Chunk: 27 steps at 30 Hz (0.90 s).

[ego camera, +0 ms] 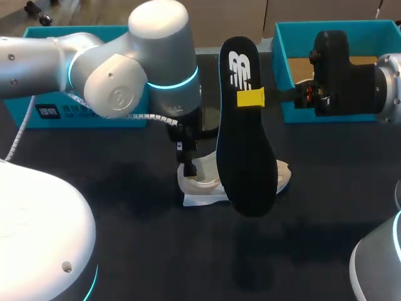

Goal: Take the shoe out of the shoebox, open the shoe tongue, remove and reinsert the insole, then place the shoe into the shoebox

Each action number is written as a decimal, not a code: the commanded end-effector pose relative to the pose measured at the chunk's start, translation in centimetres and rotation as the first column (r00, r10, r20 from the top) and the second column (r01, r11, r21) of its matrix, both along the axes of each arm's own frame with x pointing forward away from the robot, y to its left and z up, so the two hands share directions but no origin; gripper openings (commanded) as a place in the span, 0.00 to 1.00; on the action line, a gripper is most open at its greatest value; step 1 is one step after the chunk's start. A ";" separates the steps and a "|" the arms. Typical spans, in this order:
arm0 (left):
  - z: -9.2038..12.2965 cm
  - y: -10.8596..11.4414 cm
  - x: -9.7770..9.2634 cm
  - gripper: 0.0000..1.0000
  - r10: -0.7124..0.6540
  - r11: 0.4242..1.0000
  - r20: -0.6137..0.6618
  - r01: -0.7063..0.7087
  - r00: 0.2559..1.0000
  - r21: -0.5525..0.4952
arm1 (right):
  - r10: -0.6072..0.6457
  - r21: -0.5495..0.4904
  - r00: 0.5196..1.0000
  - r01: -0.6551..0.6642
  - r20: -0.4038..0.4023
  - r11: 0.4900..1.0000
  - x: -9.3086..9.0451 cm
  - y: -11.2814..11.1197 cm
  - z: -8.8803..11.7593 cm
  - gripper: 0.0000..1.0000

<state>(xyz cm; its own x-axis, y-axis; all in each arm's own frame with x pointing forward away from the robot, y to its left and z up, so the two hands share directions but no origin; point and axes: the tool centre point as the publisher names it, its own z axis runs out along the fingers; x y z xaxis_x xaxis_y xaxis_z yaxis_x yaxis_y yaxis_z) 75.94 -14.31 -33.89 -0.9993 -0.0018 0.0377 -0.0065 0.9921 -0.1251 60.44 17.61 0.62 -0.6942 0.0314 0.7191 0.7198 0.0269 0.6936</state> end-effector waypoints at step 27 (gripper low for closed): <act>0.6 -0.7 -2.1 1.00 -0.004 1.000 0.035 0.003 0.999 0.025 | 0.000 0.001 1.000 0.000 0.000 1.000 0.1 0.2 -0.1 0.00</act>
